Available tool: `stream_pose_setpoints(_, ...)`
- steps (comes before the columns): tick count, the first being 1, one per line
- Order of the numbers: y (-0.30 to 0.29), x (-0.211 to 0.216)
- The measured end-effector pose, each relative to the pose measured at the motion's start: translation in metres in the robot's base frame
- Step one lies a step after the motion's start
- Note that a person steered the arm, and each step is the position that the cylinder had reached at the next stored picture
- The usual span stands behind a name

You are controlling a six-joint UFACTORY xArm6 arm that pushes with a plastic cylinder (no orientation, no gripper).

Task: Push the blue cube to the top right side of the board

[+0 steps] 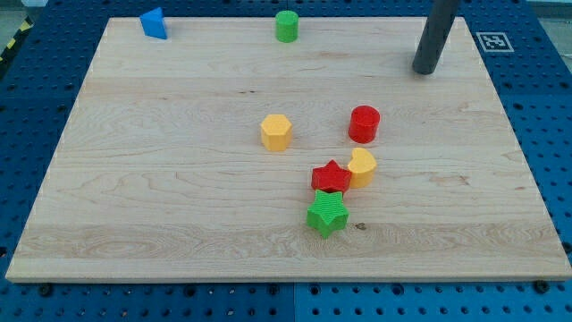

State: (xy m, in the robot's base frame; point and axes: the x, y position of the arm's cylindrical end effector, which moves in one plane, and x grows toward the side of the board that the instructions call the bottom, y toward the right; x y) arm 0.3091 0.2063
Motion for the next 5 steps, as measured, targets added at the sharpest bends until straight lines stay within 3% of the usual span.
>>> stream_pose_setpoints(5, 0.009, -0.052)
